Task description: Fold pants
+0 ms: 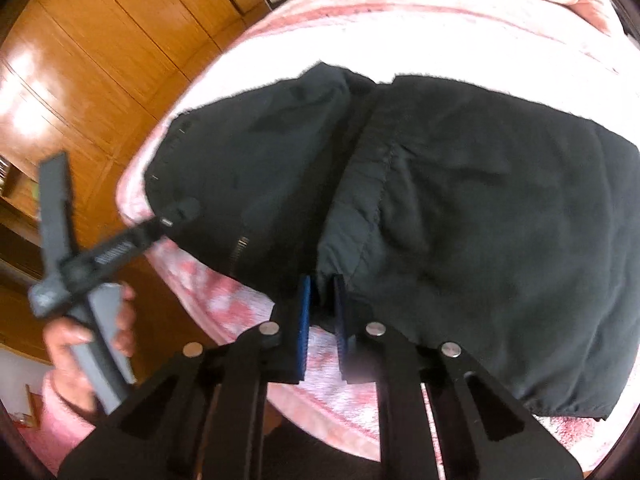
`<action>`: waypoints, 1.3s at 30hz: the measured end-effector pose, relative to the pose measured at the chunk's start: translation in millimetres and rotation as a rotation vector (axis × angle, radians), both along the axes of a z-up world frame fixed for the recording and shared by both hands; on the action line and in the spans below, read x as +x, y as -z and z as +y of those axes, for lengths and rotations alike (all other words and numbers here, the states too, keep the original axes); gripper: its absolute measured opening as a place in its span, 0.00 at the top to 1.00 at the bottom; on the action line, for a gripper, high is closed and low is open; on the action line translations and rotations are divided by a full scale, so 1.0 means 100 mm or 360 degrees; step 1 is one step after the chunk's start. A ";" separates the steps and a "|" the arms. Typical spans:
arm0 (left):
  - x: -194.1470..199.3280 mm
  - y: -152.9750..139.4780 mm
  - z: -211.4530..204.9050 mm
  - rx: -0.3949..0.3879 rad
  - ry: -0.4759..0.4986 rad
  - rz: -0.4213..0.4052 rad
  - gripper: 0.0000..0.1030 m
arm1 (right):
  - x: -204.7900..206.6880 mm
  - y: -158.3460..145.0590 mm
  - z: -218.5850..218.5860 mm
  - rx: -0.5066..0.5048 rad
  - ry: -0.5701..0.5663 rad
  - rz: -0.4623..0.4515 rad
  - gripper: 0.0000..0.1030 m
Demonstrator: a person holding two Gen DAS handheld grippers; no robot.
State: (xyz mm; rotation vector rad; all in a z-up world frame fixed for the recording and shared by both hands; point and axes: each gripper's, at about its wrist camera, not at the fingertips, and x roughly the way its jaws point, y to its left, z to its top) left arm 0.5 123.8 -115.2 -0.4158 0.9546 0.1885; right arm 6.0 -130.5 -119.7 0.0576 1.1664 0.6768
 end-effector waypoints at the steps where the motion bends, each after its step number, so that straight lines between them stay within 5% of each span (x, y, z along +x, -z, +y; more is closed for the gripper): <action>1: 0.00 0.00 0.01 0.0002 -0.0004 -0.0001 0.06 | -0.01 -0.06 0.00 0.0019 -0.0015 -0.0014 0.90; 7: -0.02 -0.01 0.02 0.0001 -0.0018 -0.0001 0.06 | -0.07 -0.18 0.18 0.0024 -0.0113 -0.0060 0.90; 15: -0.05 -0.03 0.02 0.0011 -0.0024 0.0006 0.06 | 0.02 0.30 0.30 -0.0111 -0.0111 0.0086 0.90; 18: -0.05 -0.04 -0.01 0.0019 -0.0013 0.0010 0.06 | 0.00 0.29 0.31 -0.0127 -0.0136 0.0071 0.81; 20: -0.04 -0.05 -0.03 0.0020 -0.0001 0.0004 0.06 | -0.04 0.22 0.27 -0.0080 -0.0164 0.0076 0.64; 23: -0.01 -0.08 -0.09 0.0033 0.0021 0.0005 0.06 | -0.06 0.05 0.11 0.0011 -0.0142 0.0074 0.63; 30: 0.08 -0.17 -0.29 0.0046 0.0098 -0.0016 0.06 | 0.31 -0.33 -0.96 -0.0023 0.0277 -0.0105 0.63; 33: 0.11 -0.23 -0.40 0.0072 0.0131 -0.0024 0.06 | 0.61 -0.20 -1.47 -0.0105 0.0490 -0.0086 0.63; 39: 0.15 -0.35 -0.58 0.0153 0.0171 -0.0044 0.06 | 0.86 0.17 -1.65 -0.0226 0.0570 -0.0039 0.65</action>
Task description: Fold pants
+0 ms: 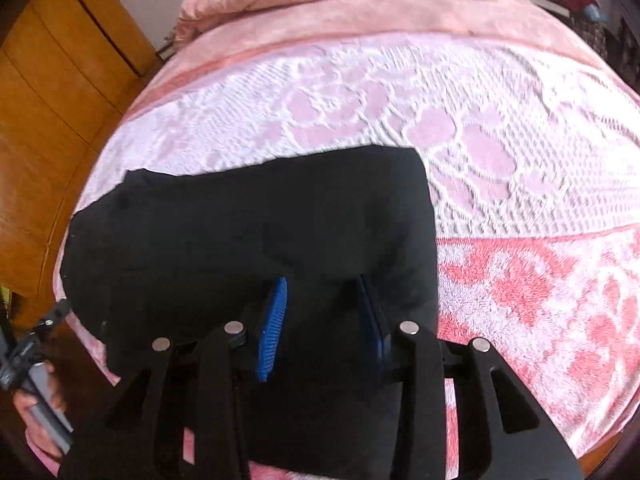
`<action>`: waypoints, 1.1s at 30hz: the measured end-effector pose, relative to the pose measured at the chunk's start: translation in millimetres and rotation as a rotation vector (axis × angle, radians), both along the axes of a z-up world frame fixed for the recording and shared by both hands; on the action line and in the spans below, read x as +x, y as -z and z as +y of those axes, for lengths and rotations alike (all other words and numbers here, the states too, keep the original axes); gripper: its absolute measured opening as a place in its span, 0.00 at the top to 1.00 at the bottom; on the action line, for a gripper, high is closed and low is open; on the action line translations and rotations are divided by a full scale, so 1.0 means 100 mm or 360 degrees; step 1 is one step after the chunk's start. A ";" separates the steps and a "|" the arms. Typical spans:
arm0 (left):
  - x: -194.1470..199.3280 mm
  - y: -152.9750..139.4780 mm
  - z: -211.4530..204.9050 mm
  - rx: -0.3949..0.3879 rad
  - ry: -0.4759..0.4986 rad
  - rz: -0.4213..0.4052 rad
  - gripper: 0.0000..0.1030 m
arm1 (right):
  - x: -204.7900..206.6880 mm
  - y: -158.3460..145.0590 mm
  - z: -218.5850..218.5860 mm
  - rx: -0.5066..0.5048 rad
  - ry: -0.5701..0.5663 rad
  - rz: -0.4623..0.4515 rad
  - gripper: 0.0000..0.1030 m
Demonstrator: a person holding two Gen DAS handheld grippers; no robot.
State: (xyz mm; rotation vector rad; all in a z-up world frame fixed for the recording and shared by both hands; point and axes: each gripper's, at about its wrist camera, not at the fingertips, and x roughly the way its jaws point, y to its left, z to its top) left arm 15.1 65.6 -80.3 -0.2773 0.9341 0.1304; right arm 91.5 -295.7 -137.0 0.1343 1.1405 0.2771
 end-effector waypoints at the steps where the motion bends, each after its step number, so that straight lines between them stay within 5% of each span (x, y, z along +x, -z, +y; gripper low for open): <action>1: 0.00 -0.02 -0.02 0.0013 0.0005 -0.0007 0.06 | -0.01 0.05 0.01 -0.0024 -0.0002 -0.0002 0.65; 6: -0.03 -0.19 -0.13 0.0061 0.0046 -0.0066 0.06 | -0.01 0.21 0.04 -0.0057 0.0017 -0.0009 0.65; 14: -0.10 -0.39 -0.25 0.0094 0.0104 -0.0183 0.04 | -0.37 -0.16 0.18 0.0145 -0.0073 -0.0067 0.63; 18: -0.11 -0.41 -0.25 0.0106 0.0115 -0.0199 0.04 | -0.51 -0.10 0.37 0.0166 -0.0126 -0.0029 0.63; 25: -0.09 -0.21 -0.10 0.0024 0.0073 -0.0137 0.04 | -0.49 0.18 0.45 0.0061 -0.0111 0.0027 0.62; 33: -0.16 0.05 0.54 -0.0110 -0.0158 -0.0024 0.04 | -0.58 -0.13 0.74 0.0098 -0.0186 -0.0018 0.56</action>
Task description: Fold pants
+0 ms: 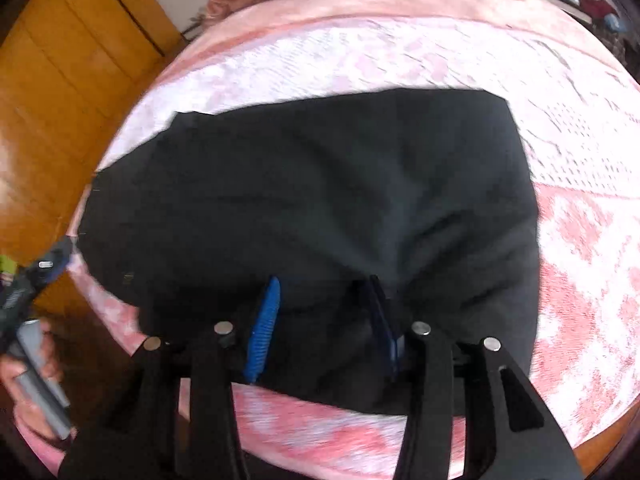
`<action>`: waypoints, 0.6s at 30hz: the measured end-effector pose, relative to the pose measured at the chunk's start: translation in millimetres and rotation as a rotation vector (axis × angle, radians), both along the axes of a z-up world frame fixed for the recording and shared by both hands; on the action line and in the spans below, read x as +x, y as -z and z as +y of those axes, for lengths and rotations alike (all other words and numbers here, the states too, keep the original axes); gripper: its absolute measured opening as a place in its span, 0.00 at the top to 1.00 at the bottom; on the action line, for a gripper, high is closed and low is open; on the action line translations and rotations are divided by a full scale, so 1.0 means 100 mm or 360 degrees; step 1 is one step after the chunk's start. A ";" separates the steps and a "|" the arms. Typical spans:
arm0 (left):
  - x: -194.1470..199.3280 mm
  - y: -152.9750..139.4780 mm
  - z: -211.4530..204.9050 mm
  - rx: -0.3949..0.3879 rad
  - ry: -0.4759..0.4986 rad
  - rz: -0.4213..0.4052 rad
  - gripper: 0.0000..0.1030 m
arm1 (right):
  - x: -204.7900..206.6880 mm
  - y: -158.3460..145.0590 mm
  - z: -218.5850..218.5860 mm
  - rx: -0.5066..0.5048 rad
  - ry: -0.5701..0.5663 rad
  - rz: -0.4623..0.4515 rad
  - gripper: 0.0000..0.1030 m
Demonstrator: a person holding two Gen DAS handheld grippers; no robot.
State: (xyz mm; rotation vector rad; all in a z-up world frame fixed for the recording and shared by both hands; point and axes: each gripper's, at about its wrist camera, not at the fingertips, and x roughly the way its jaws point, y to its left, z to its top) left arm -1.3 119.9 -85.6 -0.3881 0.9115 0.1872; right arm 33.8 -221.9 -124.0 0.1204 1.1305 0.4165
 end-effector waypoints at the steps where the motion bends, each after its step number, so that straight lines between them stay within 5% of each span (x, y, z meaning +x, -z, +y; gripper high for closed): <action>1: -0.02 0.03 0.11 -0.0033 -0.0047 0.0010 0.04 | -0.04 -0.05 0.09 0.0028 -0.0042 -0.0008 0.56; 6: -0.10 0.14 0.43 -0.0106 -0.0172 0.0039 0.04 | -0.13 -0.10 0.51 0.0131 -0.0223 0.0017 0.56; 12: -0.10 0.23 0.64 -0.0141 -0.0195 0.0059 0.04 | -0.13 0.11 0.82 0.0001 -0.0308 0.0053 0.54; 18: -0.17 0.26 1.36 -0.0543 -0.0387 -0.0075 0.08 | -0.12 0.04 0.76 0.0076 -0.0329 0.0051 0.54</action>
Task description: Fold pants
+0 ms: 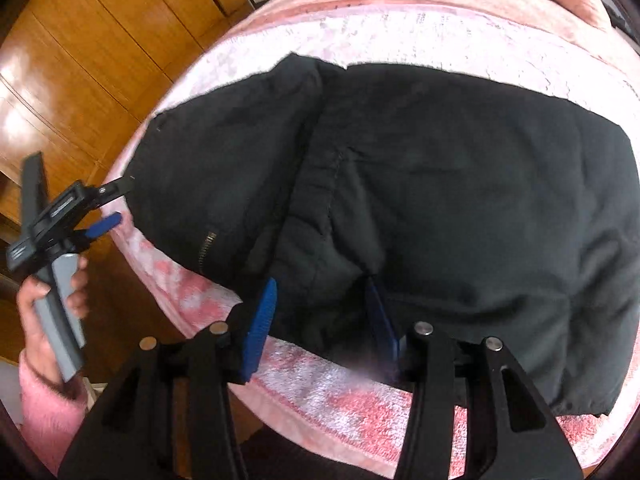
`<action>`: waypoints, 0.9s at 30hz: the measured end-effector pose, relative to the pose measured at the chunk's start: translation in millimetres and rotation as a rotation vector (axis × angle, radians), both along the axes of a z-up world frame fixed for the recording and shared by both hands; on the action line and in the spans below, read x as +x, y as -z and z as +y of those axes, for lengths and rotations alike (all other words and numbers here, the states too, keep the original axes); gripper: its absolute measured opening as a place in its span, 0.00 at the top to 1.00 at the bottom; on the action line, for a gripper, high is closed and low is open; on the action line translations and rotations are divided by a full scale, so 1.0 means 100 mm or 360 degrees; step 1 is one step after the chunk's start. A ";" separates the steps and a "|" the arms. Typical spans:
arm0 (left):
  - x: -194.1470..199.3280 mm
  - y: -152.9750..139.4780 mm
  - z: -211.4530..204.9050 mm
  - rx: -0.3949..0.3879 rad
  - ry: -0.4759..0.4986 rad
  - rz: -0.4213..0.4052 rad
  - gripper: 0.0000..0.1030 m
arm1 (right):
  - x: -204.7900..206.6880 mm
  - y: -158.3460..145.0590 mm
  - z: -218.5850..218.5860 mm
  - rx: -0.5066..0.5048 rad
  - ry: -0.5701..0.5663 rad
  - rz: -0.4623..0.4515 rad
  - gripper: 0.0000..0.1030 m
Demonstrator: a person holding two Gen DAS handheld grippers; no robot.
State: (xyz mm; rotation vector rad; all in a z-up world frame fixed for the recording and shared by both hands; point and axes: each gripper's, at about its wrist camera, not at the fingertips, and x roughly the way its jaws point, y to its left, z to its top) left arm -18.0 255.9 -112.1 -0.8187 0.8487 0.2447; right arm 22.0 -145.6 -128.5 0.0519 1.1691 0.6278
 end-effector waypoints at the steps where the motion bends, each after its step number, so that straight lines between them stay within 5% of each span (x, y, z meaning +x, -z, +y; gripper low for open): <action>1: -0.02 0.01 0.11 -0.0066 -0.0032 -0.0028 0.11 | -0.01 -0.03 -0.02 0.0013 -0.0001 -0.0007 0.54; 9: -0.12 0.36 0.95 -0.0510 -0.0286 -0.0148 0.25 | 0.00 -0.07 -0.04 0.0064 -0.0004 -0.0007 0.53; 12: -0.08 0.49 1.06 -0.0561 -0.0277 -0.0121 0.32 | 0.03 -0.02 -0.03 0.0060 0.0000 0.0014 0.53; 22: -0.04 0.85 1.30 -0.0684 -0.0377 -0.0141 0.31 | 0.08 0.11 -0.03 0.0032 -0.0004 0.0034 0.54; 25: 0.01 0.78 1.25 -0.0687 -0.0310 -0.0244 0.31 | 0.08 0.12 -0.02 0.0028 -0.0008 0.0033 0.53; 27: 0.00 0.75 1.21 -0.0821 -0.0156 -0.0450 0.31 | 0.08 0.14 -0.01 0.0022 -0.0010 0.0033 0.53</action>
